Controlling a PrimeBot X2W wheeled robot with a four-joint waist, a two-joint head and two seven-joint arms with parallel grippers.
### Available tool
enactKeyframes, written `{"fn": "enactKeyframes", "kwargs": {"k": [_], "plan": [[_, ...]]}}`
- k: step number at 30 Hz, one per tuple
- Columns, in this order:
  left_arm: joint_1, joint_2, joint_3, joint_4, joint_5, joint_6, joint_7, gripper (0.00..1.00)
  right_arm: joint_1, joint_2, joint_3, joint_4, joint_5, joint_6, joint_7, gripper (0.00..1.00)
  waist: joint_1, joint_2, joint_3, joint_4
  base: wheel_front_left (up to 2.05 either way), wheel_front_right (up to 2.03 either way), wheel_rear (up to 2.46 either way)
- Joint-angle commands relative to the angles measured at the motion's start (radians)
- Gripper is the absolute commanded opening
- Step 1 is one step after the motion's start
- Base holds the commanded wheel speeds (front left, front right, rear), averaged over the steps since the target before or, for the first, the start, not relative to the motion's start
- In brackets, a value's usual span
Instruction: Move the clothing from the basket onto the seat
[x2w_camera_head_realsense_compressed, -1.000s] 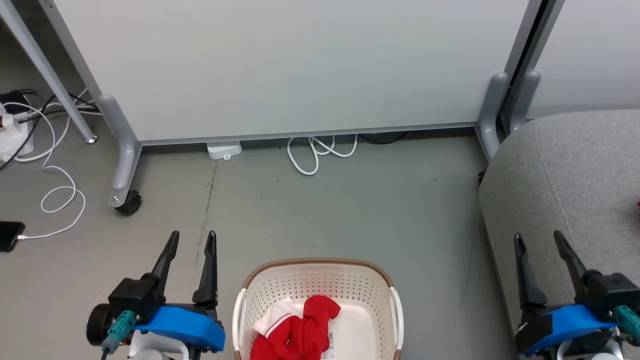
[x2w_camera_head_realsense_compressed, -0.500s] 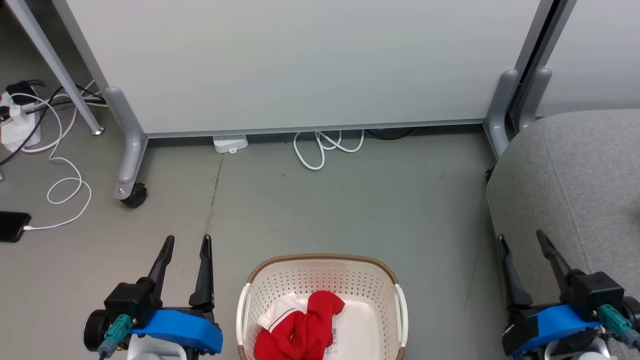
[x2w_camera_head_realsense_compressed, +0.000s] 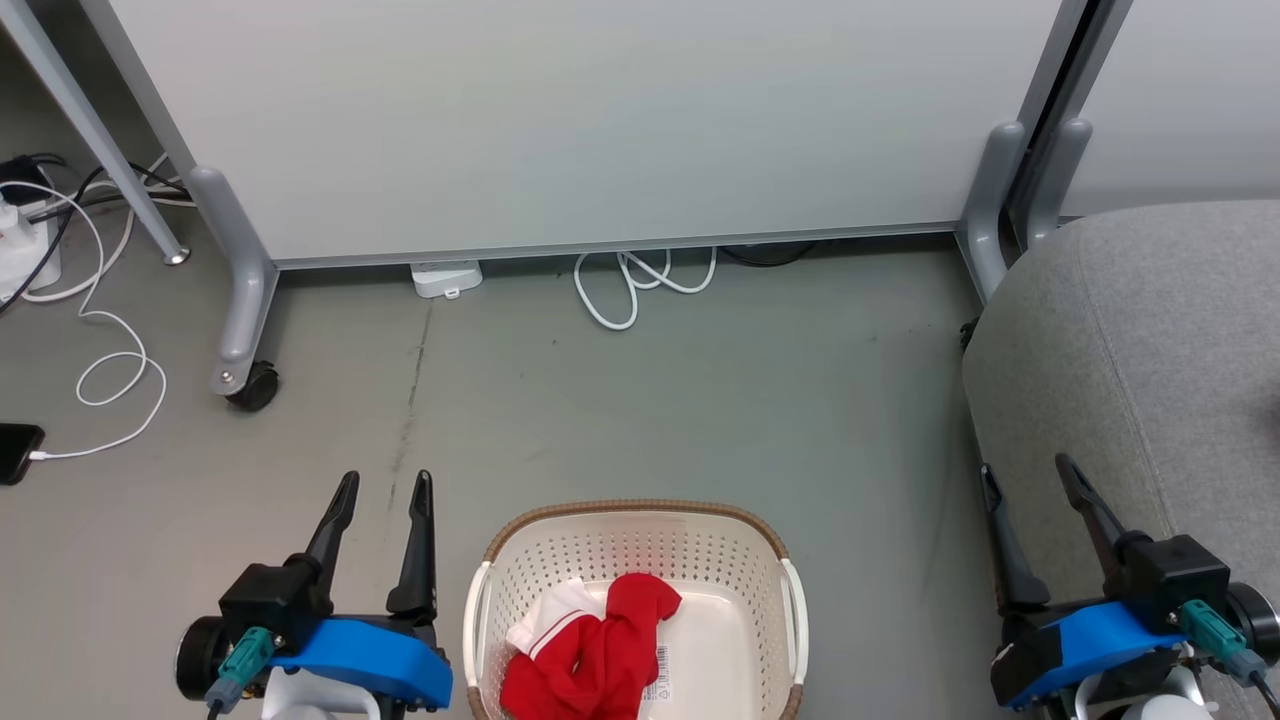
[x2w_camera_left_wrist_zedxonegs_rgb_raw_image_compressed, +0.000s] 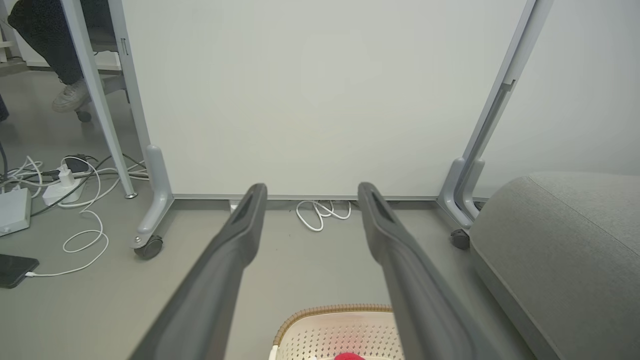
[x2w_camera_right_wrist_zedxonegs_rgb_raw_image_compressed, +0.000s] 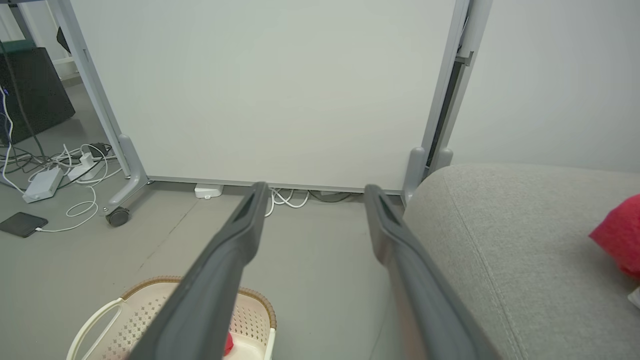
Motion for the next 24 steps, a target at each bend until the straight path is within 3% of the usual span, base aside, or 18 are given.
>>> {"fn": "enactKeyframes", "kwargs": {"k": [1, 12, 24], "plan": [[-0.013, 0.005, -0.002, 0.003, -0.001, -0.001, -0.003, 1.0, -0.015, 0.003, 0.002, 0.001, 0.0, 0.0, -0.005, 1.0, 0.0, -0.0001, 0.002, -0.001, 0.0, 0.0, 0.0], [-0.045, 0.029, -0.064, 0.027, -0.006, -0.001, -0.003, 1.0, -0.055, 0.003, 0.022, -0.017, -0.002, 0.0, -0.013, 1.0, 0.0, -0.0001, 0.08, -0.041, 0.0, 0.0, 0.0], [-0.219, 0.053, -0.2, 0.212, -0.033, -0.001, -0.003, 1.0, -0.204, -0.014, 0.095, -0.049, 0.005, 0.0, -0.029, 1.0, 0.0, -0.0001, 0.323, -0.145, 0.0, 0.0, 0.0]]}}
